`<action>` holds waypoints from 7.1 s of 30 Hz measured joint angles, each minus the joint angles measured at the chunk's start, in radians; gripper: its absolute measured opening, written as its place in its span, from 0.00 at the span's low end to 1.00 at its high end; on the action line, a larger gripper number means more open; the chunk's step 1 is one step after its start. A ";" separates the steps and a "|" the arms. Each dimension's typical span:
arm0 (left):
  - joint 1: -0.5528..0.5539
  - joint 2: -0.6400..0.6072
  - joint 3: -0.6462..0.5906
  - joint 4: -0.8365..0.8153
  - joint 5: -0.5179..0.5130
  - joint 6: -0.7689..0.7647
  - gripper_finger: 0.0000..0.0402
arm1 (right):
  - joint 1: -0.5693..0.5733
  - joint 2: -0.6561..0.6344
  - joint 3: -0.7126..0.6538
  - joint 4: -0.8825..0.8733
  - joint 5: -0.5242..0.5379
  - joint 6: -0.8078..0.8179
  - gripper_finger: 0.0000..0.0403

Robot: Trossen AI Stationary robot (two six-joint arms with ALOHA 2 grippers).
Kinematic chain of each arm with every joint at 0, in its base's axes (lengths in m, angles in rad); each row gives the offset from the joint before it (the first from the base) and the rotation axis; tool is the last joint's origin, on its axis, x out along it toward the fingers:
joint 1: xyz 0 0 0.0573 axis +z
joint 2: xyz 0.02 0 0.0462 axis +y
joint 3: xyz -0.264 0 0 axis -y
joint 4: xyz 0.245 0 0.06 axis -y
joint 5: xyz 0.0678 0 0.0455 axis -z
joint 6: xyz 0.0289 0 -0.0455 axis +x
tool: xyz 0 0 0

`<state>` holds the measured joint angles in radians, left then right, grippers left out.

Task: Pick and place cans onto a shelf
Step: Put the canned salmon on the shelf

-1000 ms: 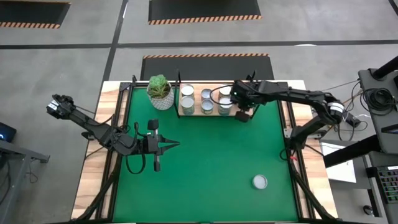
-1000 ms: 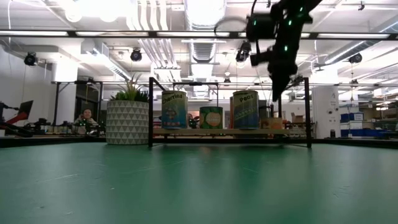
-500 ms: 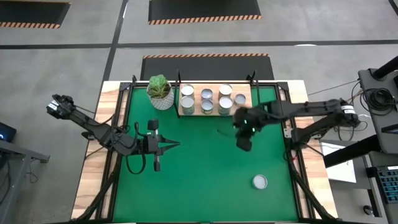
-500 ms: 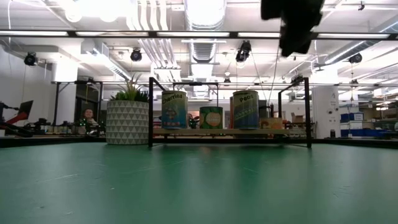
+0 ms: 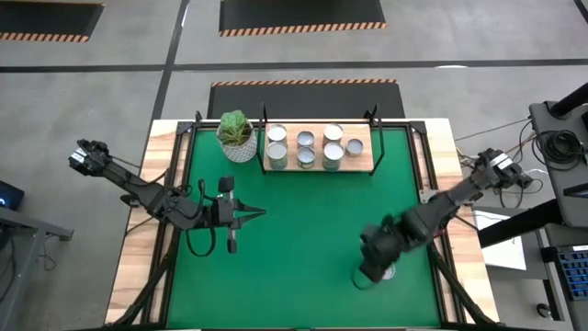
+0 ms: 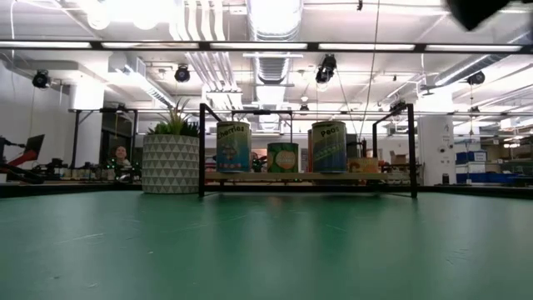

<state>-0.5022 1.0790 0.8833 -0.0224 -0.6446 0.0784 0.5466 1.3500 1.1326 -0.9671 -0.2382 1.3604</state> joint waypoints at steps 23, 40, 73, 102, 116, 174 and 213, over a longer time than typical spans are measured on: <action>0.000 0.000 -0.002 -0.001 0.001 -0.025 0.00 | 0.222 0.172 -0.045 0.016 0.176 0.461 0.84; 0.000 0.000 -0.003 -0.001 0.001 -0.019 0.00 | 0.221 0.321 -0.046 0.023 0.136 0.390 0.86; 0.000 0.000 -0.003 -0.001 0.000 -0.020 0.00 | -0.436 0.272 0.227 -0.392 0.399 -1.194 0.68; 0.000 -0.002 0.008 -0.008 -0.197 0.147 0.00 | -0.960 0.205 0.102 -0.141 0.419 -1.623 0.69; 0.000 -0.004 0.013 -0.011 -0.210 0.167 0.00 | -0.983 0.236 0.074 -0.054 0.423 -1.626 0.74; 0.000 -0.001 -0.050 -0.111 0.062 0.001 0.00 | -0.698 0.029 0.082 -0.102 0.343 -1.537 0.06; 0.000 -0.001 -0.050 -0.097 0.058 0.093 0.00 | -0.945 0.139 -0.051 0.069 0.345 -1.683 0.03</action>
<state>-0.5022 1.0779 0.8333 -0.1196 -0.5869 0.1715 -0.3981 1.4887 1.0813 -0.8979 0.1066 -0.3224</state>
